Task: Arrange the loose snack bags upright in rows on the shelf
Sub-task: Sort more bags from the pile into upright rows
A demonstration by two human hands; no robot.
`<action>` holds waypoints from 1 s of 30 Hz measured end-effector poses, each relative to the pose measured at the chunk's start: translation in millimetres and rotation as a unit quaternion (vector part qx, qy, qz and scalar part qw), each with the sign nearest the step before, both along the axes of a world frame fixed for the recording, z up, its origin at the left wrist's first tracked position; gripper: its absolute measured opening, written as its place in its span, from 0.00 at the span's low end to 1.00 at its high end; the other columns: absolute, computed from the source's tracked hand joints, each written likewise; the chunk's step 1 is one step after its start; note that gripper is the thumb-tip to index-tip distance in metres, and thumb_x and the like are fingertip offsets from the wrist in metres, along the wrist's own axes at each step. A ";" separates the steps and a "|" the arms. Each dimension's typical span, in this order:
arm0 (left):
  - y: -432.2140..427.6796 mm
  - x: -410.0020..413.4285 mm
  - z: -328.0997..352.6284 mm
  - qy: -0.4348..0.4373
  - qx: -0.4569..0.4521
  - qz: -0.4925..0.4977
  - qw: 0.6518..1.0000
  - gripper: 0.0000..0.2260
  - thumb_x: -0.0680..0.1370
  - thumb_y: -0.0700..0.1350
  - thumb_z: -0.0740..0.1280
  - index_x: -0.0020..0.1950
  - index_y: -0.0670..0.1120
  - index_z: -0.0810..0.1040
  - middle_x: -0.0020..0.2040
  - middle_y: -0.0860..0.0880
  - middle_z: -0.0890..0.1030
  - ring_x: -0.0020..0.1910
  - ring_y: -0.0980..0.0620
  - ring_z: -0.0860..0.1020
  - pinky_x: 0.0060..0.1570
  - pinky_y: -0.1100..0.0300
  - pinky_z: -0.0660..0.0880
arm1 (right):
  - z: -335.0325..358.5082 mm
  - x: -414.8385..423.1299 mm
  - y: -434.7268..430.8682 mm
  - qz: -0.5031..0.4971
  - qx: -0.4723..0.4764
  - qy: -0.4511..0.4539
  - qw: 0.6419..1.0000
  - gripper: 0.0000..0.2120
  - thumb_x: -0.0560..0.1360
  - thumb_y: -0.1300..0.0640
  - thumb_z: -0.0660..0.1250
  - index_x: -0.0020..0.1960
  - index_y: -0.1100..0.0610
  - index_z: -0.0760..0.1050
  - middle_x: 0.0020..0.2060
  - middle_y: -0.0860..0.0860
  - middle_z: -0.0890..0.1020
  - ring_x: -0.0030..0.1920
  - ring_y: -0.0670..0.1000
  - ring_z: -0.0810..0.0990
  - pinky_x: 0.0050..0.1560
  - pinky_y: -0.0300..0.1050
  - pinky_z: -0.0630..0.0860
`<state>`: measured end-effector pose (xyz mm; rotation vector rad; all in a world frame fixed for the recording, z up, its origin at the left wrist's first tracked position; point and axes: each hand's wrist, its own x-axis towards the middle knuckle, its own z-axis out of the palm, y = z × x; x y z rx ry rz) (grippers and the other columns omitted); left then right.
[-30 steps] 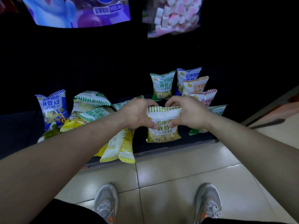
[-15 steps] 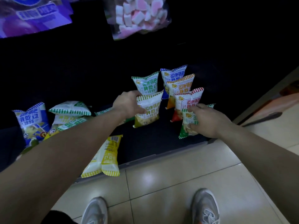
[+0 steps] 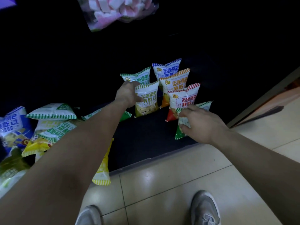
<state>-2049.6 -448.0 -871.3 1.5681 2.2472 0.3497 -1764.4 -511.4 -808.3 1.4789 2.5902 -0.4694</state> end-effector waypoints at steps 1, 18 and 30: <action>0.0 2.8 -2.3 0.004 0.007 -0.002 1.000 0.37 0.71 0.48 0.78 0.76 0.52 0.65 0.75 0.44 0.64 0.68 0.40 0.71 0.61 0.49 0.73 | 0.2 0.5 -0.1 -0.002 0.000 0.001 1.000 0.19 0.78 0.46 0.63 0.68 0.48 0.70 0.63 0.47 0.71 0.64 0.53 0.73 0.55 0.50 0.75; -55.8 -5.1 47.8 0.106 -0.009 -0.031 0.994 0.38 0.74 0.56 0.73 0.78 0.49 0.59 0.74 0.45 0.65 0.69 0.42 0.69 0.62 0.47 0.74 | 28.4 -34.2 -16.2 0.028 -0.011 -0.029 0.999 0.23 0.78 0.44 0.64 0.70 0.49 0.68 0.63 0.51 0.70 0.64 0.55 0.71 0.59 0.53 0.74; -159.5 -18.9 66.9 0.140 -0.169 -0.180 0.959 0.40 0.74 0.60 0.70 0.80 0.52 0.55 0.79 0.46 0.58 0.76 0.45 0.61 0.69 0.48 0.67 | 35.6 -61.4 -41.2 0.063 -0.022 -0.091 0.994 0.28 0.77 0.44 0.64 0.73 0.51 0.64 0.67 0.55 0.69 0.66 0.58 0.71 0.56 0.51 0.71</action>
